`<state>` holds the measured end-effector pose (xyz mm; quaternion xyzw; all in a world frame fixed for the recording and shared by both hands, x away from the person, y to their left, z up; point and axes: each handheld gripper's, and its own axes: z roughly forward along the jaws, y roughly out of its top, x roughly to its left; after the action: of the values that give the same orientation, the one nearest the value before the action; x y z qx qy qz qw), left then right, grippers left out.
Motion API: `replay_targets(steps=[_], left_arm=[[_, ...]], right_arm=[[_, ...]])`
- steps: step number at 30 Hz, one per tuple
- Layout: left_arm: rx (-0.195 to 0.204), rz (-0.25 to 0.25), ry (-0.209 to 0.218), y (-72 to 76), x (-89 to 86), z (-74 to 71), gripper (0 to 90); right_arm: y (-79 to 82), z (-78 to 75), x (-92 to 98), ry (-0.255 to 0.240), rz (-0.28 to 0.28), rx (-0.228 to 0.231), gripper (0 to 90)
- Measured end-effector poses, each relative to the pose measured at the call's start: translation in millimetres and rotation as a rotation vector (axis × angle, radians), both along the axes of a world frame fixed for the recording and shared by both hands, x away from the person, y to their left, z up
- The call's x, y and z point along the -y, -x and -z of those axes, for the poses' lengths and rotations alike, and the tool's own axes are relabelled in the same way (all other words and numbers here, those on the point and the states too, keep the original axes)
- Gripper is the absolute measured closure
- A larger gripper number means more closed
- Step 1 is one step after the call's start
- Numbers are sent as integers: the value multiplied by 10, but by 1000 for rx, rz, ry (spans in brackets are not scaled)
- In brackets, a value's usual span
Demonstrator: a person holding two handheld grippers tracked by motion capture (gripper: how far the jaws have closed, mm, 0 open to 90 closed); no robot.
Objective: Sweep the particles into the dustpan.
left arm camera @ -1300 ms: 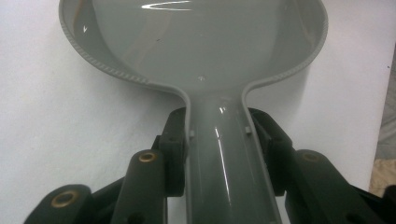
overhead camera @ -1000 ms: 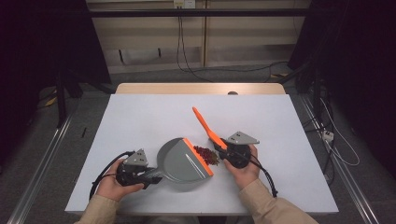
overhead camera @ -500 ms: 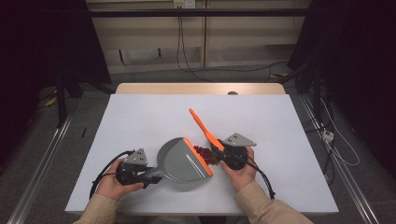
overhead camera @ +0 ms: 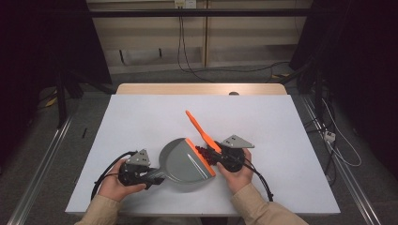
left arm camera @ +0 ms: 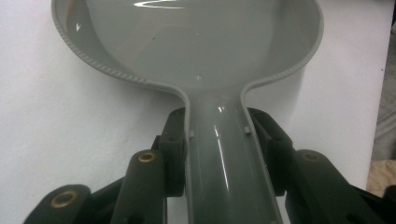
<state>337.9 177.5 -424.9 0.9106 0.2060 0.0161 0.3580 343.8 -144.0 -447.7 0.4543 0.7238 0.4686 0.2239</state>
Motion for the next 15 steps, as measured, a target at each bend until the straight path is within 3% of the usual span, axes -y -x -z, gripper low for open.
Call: replay_targets(steps=[11,13,15], left_arm=[[-26,19,16,21,91,11,616],[-19,14,-2,34,107,12,615],[-24,39,-2,25,116,18,615]], right_arm=[[33,17,-64,-37,-11,-1,688],[36,16,-71,-43,-12,-7,688],[41,16,-74,-41,-13,-3,688]])
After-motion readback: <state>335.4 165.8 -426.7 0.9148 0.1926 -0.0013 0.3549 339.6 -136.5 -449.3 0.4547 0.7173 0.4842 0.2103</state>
